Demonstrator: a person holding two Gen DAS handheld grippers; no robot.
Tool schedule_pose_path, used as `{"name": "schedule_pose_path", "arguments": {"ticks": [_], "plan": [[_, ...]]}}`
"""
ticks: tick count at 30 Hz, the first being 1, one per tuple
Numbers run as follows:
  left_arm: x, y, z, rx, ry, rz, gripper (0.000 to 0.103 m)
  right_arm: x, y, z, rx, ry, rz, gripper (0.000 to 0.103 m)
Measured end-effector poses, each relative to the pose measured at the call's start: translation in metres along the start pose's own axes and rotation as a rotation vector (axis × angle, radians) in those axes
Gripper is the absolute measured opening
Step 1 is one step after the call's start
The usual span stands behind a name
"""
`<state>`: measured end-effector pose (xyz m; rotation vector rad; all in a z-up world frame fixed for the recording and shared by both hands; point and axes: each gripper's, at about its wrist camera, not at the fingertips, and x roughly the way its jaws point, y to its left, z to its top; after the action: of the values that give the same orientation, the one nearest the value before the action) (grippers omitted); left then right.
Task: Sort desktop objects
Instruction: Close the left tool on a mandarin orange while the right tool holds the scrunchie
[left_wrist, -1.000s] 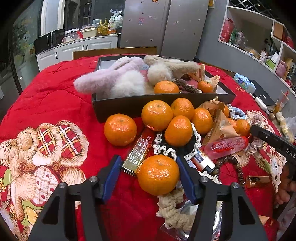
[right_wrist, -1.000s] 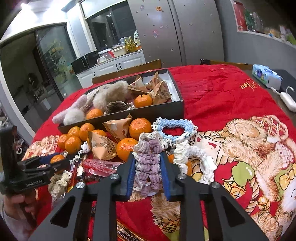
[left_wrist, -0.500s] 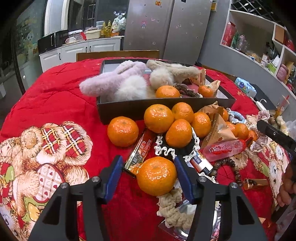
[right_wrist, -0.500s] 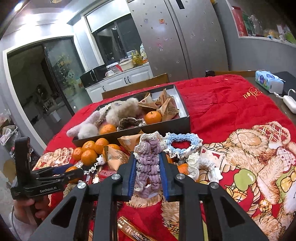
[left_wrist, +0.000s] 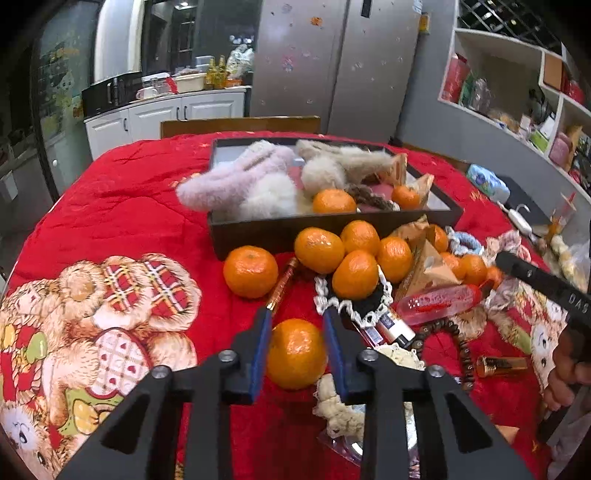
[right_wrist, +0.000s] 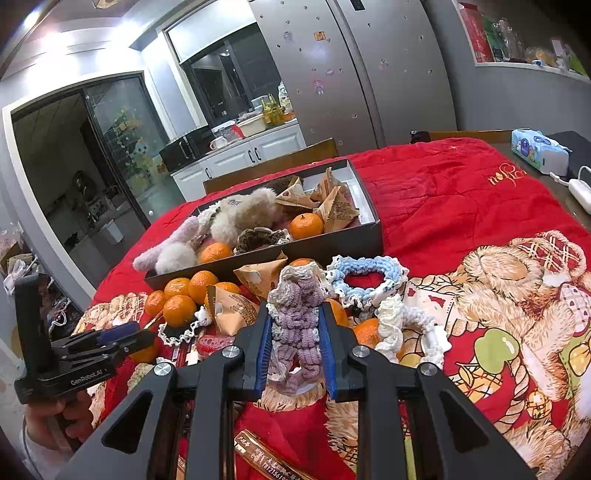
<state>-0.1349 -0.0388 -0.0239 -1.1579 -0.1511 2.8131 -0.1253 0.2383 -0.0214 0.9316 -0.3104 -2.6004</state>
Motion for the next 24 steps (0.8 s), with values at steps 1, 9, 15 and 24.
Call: {"name": "schedule_pose_path", "arguments": {"ticks": [1,9,15,24], "plan": [[-0.001,0.001,0.0,0.003,-0.002,0.003,0.027,0.0,0.0,0.0,0.0,0.001,0.001,0.023],[0.0,-0.007,-0.007,0.046,0.003,0.015,0.035,0.004,0.001,-0.002,0.002,0.015,0.018,0.024],[0.005,-0.015,-0.014,0.086,0.005,0.066,0.038,0.003,0.001,-0.002,0.0,0.015,0.015,0.025],[0.019,-0.003,-0.018,0.009,0.079,0.019,0.036,0.006,0.01,-0.005,-0.05,0.035,-0.003,0.025]]}}
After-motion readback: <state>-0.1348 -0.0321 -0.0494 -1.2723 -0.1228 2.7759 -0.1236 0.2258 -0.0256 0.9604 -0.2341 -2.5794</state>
